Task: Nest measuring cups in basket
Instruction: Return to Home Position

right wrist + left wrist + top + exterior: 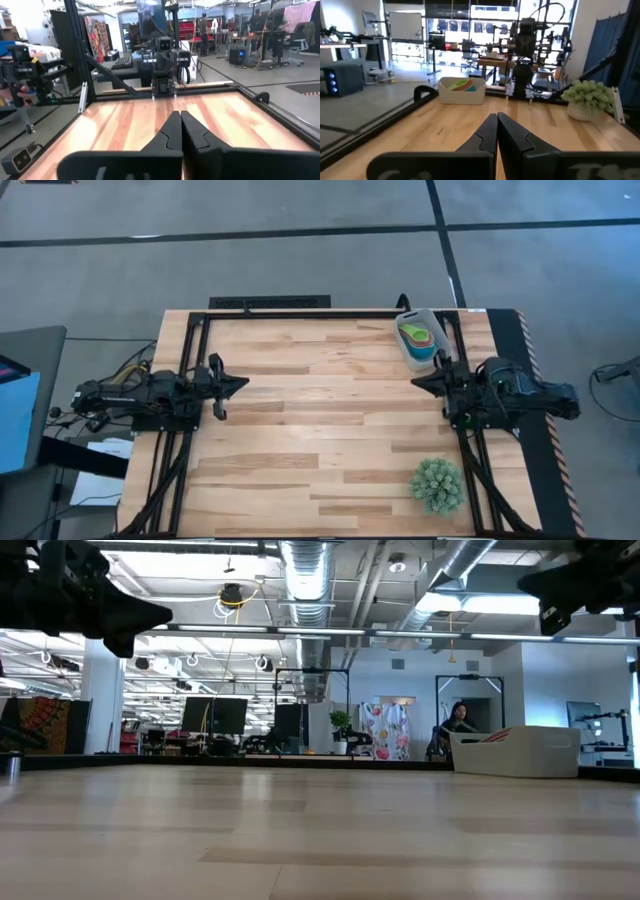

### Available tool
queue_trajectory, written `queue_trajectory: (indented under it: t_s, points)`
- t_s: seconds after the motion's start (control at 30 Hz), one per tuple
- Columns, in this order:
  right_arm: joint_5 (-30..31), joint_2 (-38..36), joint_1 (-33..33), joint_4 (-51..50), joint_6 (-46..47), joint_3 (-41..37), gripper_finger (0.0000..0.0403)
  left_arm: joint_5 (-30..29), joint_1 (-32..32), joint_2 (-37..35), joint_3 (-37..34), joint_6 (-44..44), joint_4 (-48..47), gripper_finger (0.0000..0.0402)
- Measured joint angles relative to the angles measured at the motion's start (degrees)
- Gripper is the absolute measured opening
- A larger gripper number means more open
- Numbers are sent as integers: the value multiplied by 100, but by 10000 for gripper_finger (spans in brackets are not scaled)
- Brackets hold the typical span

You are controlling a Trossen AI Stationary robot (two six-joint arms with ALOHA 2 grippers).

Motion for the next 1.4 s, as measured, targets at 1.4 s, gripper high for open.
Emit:
queue_trajectory:
  t_s: [1.4]
  points:
    - [-563,-2,-4,1221,-155,-1333,22,754,0,2,-20,-251,-762,0]
